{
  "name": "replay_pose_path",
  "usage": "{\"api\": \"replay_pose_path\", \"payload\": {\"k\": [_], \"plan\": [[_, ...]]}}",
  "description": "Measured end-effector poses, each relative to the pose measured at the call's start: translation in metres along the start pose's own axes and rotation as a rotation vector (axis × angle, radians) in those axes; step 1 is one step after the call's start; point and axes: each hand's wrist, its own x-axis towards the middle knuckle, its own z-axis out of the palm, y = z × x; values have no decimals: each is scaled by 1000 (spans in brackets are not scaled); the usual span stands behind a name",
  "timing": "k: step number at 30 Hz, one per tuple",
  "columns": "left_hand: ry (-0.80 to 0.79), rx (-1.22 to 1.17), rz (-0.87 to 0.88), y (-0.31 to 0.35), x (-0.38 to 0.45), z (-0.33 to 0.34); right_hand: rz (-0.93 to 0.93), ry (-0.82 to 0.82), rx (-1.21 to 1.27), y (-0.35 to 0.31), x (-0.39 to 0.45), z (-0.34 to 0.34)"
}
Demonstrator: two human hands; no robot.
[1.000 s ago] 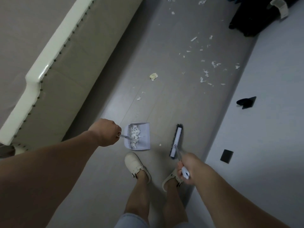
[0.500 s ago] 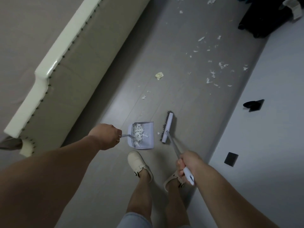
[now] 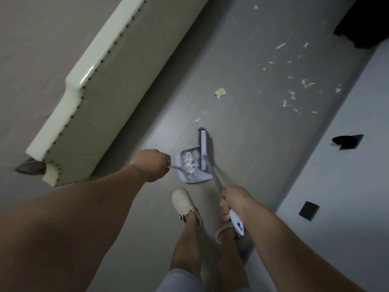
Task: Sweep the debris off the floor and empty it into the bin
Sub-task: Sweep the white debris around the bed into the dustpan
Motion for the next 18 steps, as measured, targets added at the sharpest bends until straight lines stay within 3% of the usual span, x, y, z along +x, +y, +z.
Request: {"api": "replay_pose_path", "payload": {"k": [9,18], "plan": [[67,-118,-174,-15,-11,-4,0,178,132,-55,-7,-31],[185,-166,-304,-68,14,-40,-125,234,21,-137,6,-22]]}}
